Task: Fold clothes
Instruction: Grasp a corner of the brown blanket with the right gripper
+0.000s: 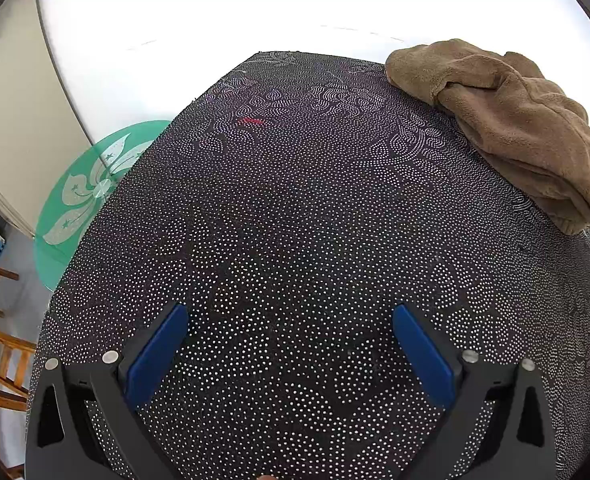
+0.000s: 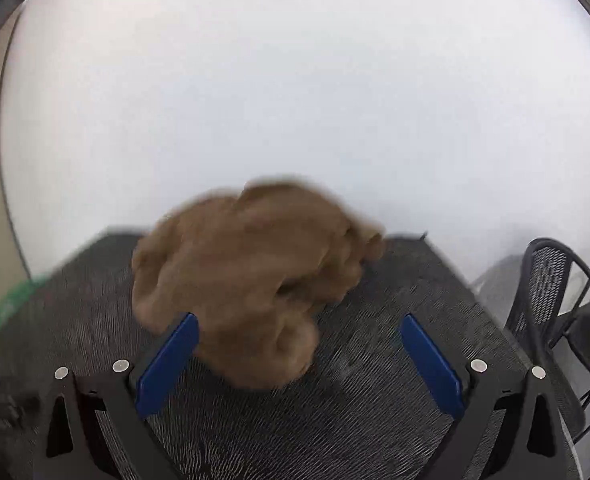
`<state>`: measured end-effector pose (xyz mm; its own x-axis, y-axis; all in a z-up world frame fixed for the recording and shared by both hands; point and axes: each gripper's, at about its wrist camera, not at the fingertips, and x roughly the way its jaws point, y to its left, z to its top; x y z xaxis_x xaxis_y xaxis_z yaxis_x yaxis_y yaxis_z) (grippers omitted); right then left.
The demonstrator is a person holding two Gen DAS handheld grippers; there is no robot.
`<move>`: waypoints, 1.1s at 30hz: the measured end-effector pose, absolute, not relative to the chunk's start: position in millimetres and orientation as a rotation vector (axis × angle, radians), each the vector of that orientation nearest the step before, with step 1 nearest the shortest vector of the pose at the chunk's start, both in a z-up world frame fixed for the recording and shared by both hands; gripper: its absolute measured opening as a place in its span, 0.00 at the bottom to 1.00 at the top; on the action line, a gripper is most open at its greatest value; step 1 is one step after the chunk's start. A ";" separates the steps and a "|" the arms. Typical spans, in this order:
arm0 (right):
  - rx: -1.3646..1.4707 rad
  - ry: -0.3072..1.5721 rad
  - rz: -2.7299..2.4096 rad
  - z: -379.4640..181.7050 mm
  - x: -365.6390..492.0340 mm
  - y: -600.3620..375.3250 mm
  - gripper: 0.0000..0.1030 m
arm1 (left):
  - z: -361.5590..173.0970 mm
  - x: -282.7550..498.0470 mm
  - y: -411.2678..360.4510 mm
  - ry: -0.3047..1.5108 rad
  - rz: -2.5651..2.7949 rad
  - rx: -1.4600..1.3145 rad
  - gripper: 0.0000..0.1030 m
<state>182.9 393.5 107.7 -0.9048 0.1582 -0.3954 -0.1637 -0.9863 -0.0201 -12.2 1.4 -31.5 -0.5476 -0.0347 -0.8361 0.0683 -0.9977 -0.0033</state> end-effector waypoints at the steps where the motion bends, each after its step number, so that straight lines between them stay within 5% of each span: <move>1: -0.537 0.060 2.912 123.8 190.0 401.4 1.00 | -31.5 -12.2 1.5 0.054 -2.713 1.464 1.00; 11: 0.157 0.556 2.781 293.9 281.9 519.1 1.00 | -32.4 -12.7 2.4 0.053 -2.713 1.465 1.00; 17: 0.365 0.370 2.688 343.2 312.4 541.4 1.00 | -32.4 -12.5 2.0 0.053 -2.713 1.465 1.00; 20: 0.346 0.349 2.750 304.0 291.5 532.9 1.00 | -32.3 -12.2 1.5 0.053 -2.713 1.466 1.00; 25: -0.094 0.031 2.960 177.5 221.2 472.4 1.00 | -32.2 -12.2 0.8 0.051 -2.713 1.466 1.00; 30: -0.638 0.130 3.098 93.4 159.6 427.0 1.00 | -32.1 -12.1 0.2 0.049 -2.712 1.465 1.00; 33: -0.780 -0.007 3.152 80.8 144.2 404.5 1.00 | -31.7 -12.1 2.0 0.046 -2.712 1.465 1.00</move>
